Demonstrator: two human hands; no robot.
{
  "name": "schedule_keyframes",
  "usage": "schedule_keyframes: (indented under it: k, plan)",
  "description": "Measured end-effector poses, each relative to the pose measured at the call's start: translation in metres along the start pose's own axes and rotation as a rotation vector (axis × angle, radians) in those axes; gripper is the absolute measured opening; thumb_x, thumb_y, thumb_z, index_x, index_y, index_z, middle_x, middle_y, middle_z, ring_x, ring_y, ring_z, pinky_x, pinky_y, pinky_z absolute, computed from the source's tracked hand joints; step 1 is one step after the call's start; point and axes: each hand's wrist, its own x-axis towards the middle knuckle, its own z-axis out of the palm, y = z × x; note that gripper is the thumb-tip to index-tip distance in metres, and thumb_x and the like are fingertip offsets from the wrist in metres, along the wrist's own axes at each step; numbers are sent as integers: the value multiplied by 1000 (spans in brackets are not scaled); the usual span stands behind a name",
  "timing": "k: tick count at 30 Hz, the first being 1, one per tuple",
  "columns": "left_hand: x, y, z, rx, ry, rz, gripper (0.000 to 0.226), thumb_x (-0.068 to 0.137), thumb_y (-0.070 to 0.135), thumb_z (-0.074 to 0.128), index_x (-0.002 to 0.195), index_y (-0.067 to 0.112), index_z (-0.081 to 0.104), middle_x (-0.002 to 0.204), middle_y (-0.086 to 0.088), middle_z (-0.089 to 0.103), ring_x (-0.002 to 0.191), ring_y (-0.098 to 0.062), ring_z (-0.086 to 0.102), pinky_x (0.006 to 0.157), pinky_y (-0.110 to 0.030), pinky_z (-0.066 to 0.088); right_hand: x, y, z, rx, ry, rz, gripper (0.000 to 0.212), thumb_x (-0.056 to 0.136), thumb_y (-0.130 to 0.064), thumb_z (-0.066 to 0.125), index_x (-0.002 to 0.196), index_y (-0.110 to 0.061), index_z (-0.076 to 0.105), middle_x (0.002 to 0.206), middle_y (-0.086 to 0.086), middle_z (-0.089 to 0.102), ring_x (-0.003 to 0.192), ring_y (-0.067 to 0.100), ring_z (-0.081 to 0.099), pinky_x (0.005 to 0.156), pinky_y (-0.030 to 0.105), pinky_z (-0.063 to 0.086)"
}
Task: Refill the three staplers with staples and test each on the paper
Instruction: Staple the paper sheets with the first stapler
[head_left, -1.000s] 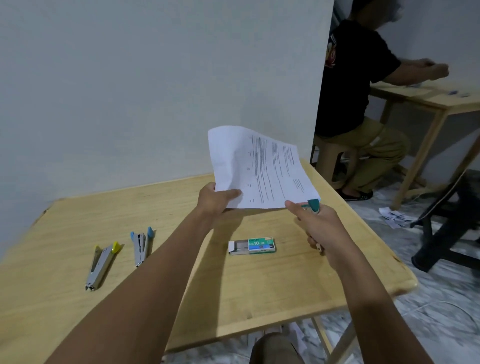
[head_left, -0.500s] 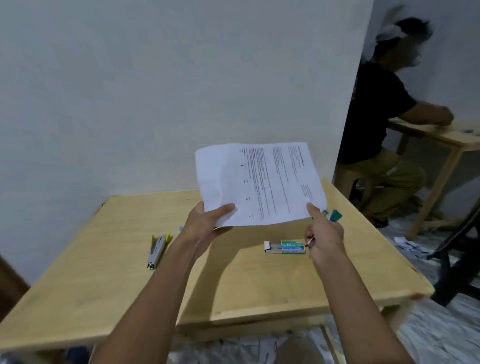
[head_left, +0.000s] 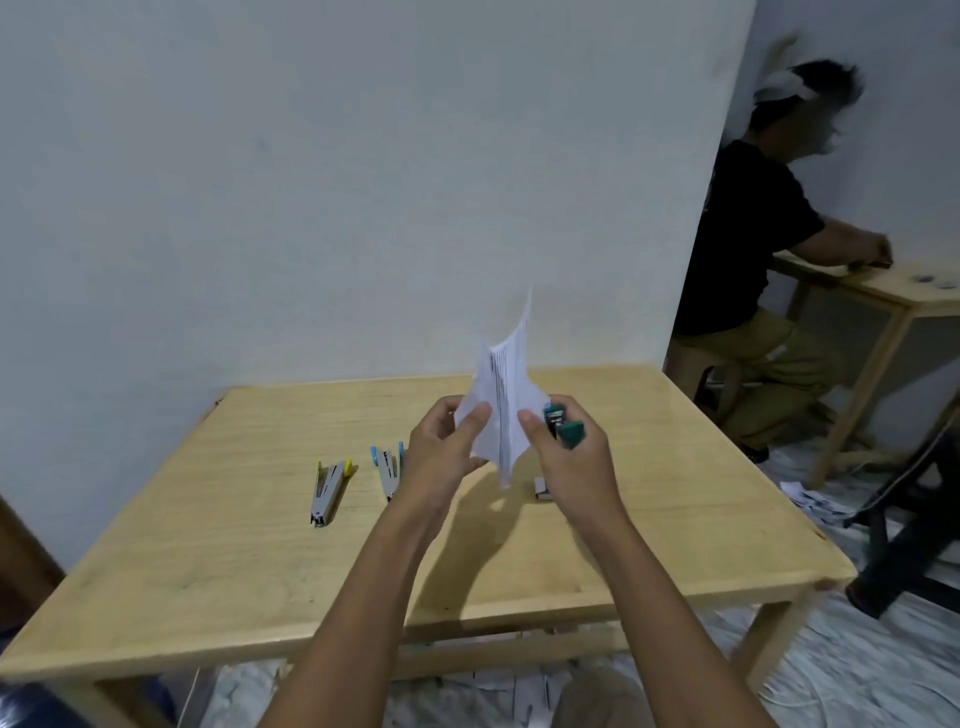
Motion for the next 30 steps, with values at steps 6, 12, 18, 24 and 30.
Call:
schedule_keyframes:
  k: [6,12,18,24,30]
  plan:
    - [-14,3,11,180,-95,145,29,94,47,52,105,30,72,112,12,70,108,-7,64,101,-43,49,1,-5,4,312,-10,312,56,81,-71,56,87,-16,61,49,1,25,43,16,22,47,30,23]
    - [-22,4,16,339,-137,141,45,104,47,26,92,52,68,135,15,53,124,12,41,98,-12,33,3,-9,3,264,30,418,53,71,-65,71,89,-16,64,48,-3,29,42,14,29,49,30,25]
    - [-19,-3,12,309,-38,199,24,100,34,49,117,30,66,129,16,52,120,5,48,81,-4,38,6,-2,-2,426,150,493,22,86,-35,70,92,-16,61,64,-2,44,37,9,29,43,25,26]
    - [-19,-13,-5,-7,-15,-363,52,88,52,63,121,12,62,110,-6,69,95,-23,70,88,-41,55,5,-5,-4,653,115,487,15,89,-32,66,91,-17,67,68,-7,52,41,8,25,42,20,26]
    - [-8,-4,-20,-241,38,-211,33,96,26,61,125,11,60,113,-12,71,90,-24,66,72,-34,54,3,5,-7,439,90,473,17,85,-30,73,92,-16,67,69,1,53,40,9,30,47,27,26]
